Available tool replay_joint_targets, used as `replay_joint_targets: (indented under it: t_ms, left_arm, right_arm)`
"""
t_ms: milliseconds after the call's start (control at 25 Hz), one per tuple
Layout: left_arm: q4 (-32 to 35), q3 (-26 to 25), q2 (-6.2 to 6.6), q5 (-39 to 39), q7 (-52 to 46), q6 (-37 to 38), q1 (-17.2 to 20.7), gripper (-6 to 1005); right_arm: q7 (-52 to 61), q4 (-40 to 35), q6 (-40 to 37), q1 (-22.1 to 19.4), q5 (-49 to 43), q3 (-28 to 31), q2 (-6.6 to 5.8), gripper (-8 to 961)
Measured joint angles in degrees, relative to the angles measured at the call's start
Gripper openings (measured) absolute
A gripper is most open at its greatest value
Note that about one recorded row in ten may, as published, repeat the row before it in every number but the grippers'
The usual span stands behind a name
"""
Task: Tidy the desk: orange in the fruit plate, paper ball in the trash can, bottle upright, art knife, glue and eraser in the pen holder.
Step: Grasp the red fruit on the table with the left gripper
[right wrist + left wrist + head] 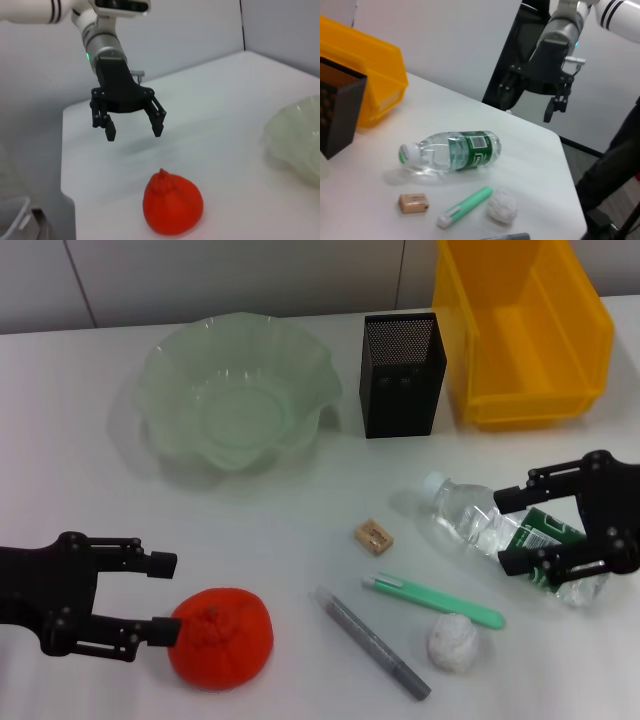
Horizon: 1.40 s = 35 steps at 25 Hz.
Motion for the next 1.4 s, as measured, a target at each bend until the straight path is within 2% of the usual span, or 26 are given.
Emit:
replay_joint_targets:
  t_ms: [160,240,280,320,400,520,880,1280,1400]
  left_arm:
    - [1.36,0.05,-0.85,-0.01,0.36,-2.2,0.62,799]
    - [3.72,0.53,-2.2,0.27,1.07,-3.24,1.49,799]
    - [6.02,0.76,-3.62,1.2,2.02,-3.81,2.3,799]
    - [6.02,0.76,-3.62,1.2,2.02,-3.81,2.3,799]
    - [8.34,0.8,-5.29,2.7,3.1,-4.28,2.98,798]
    - [9.41,0.81,-6.34,5.77,3.65,-5.79,3.16,798]
    - [3.92,1.52,-6.76,7.64,9.09,-11.12,3.19,799]
    - [-4.31,1.56,-6.92,6.64,14.99,-14.46,1.07,798]
    - [-4.93,1.56,-6.93,6.64,15.72,-14.6,0.7,799]
  right_arm:
    - [2.44,-1.37,-1.04,1.49,-1.21,-1.8,-0.35,692]
    - [2.44,-1.42,-1.52,1.74,-1.4,-2.4,-0.43,692]
    - [2.43,-1.51,-1.74,1.8,-1.45,-2.73,-0.43,692]
    - [2.43,-1.51,-1.74,1.8,-1.45,-2.73,-0.43,692]
    - [2.35,-1.7,-1.88,1.84,-1.48,-2.81,-0.43,692]
    - [2.31,-1.79,-2.12,1.95,-1.5,-2.82,-0.43,692]
    - [1.93,-1.2,-1.74,1.96,-1.5,-3.36,-0.08,692]
    - [1.85,-1.12,-1.71,1.61,-1.51,-3.34,0.16,692]
    - [1.81,-1.07,-1.68,1.58,-1.51,-3.34,0.26,692]
